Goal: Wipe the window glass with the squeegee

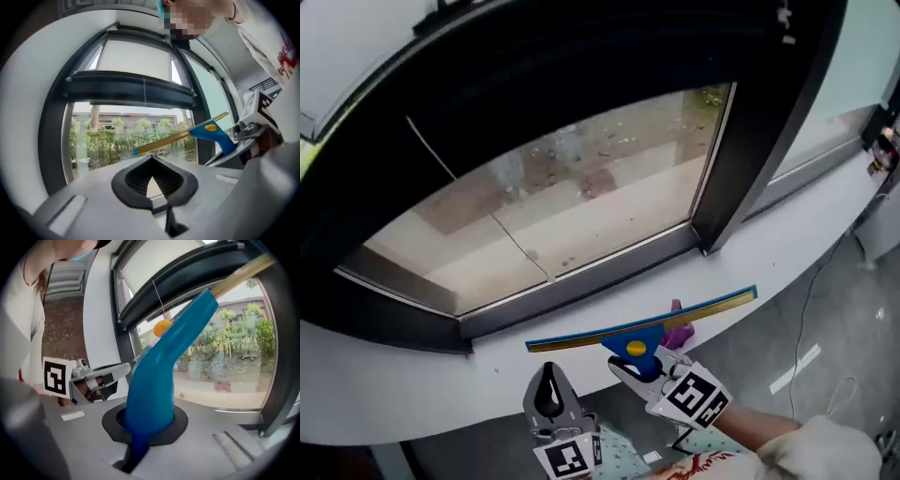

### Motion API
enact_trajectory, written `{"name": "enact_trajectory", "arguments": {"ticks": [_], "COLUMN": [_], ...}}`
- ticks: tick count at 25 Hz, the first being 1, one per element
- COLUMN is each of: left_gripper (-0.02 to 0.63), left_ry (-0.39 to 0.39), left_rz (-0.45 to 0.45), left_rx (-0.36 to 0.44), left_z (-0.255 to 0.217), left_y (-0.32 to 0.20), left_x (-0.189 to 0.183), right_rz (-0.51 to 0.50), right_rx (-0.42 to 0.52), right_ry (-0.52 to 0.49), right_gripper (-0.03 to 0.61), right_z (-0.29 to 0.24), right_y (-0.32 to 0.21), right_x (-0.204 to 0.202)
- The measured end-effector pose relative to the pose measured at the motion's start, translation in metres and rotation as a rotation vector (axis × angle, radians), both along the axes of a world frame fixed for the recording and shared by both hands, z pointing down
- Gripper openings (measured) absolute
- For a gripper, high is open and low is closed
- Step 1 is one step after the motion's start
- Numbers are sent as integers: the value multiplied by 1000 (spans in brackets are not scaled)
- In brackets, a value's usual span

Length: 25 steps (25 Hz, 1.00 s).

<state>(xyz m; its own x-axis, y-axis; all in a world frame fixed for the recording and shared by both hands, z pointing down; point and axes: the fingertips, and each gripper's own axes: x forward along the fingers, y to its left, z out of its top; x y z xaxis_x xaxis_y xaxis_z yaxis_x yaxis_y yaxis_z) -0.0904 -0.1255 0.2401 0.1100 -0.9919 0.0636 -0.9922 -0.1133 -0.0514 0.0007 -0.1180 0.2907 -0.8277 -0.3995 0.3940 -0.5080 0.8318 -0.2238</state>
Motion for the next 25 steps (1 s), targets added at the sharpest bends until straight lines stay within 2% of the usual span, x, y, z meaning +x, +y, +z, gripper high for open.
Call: {"name": "enact_trajectory", "arguments": {"ticks": [2, 6, 8, 10, 15, 18, 25], "left_gripper": [2, 2, 2, 2, 2, 2, 2], "left_ry": [3, 47, 56, 55, 32, 11, 36], "left_rz": [42, -4, -7, -14, -11, 4, 64], "left_rx": [-7, 9, 45, 78, 113, 116, 114], "left_z": [-71, -223, -283, -325, -369, -378, -374], "left_y": [2, 13, 21, 35, 83, 113, 197], "left_x": [26, 64, 83, 103, 150, 170, 183], "right_rz": [-9, -65, -93, -120, -187, -199, -111], "right_rx": [-11, 21, 67, 112, 169, 160, 127], "right_ry": [-41, -84, -96, -110, -97, -120, -147], "right_gripper": [28, 28, 28, 28, 28, 28, 28], "right_z": [-77, -227, -285, -326, -362, -367, -372], "right_y": [8, 25, 31, 42, 87, 116, 183], "right_x": [16, 63, 85, 103, 132, 145, 168]}}
